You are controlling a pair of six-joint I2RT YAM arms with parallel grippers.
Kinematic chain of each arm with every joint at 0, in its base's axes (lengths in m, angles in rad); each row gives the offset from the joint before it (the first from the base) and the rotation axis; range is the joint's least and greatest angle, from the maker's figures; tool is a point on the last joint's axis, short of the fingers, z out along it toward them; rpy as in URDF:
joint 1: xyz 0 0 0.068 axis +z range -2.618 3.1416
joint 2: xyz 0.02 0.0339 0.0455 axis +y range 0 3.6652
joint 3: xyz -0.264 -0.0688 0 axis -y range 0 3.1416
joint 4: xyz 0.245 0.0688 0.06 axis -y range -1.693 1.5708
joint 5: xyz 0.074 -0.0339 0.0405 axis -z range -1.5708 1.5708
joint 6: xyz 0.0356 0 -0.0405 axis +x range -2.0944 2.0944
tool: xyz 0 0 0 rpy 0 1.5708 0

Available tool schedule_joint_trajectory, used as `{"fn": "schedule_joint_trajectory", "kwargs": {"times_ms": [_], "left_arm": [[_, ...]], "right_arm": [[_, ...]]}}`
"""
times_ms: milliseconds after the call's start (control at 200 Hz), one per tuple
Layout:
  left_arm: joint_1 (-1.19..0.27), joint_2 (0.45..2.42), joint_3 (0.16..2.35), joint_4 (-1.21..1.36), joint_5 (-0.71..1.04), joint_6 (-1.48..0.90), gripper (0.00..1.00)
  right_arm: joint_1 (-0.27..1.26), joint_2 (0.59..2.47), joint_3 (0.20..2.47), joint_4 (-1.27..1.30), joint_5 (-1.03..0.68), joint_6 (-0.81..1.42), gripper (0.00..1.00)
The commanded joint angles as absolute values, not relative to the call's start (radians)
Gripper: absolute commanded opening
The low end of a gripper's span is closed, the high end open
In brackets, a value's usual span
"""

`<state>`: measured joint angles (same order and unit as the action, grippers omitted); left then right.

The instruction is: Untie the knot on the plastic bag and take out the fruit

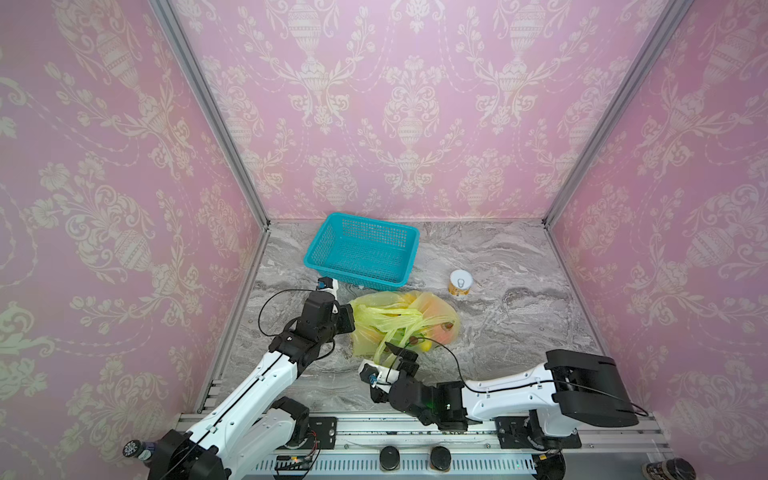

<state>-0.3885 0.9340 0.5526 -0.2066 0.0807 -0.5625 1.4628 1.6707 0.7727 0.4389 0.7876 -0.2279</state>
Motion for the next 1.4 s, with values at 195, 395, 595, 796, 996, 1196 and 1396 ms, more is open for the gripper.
{"fn": "schedule_joint_trajectory", "kwargs": {"times_ms": [195,395,595,796,996,1196,1396], "left_arm": [[-0.384,0.928,0.548,-0.214,0.086,-0.557,0.00],[-0.383,0.926,0.548,-0.215,0.081,-0.557,0.00],[-0.384,0.885,0.544,-0.232,0.054,-0.554,0.12],[-0.397,0.747,0.527,-0.273,-0.001,-0.541,0.46],[-0.574,0.533,0.510,-0.269,-0.112,-0.468,0.69],[-0.796,0.611,0.543,-0.207,-0.203,-0.364,0.74],[-1.056,0.774,0.598,-0.157,-0.421,-0.212,0.80]], "right_arm": [[1.424,1.639,0.747,0.574,1.015,-0.219,0.62],[1.402,1.511,0.648,0.628,0.997,-0.164,0.06],[1.295,1.283,0.551,0.484,0.795,0.048,0.00],[1.181,1.096,0.459,0.424,0.621,0.176,0.00],[1.141,1.036,0.442,0.374,0.615,0.221,0.00],[1.111,1.034,0.443,0.350,0.593,0.253,0.00],[1.099,1.028,0.442,0.342,0.577,0.263,0.00]]}}
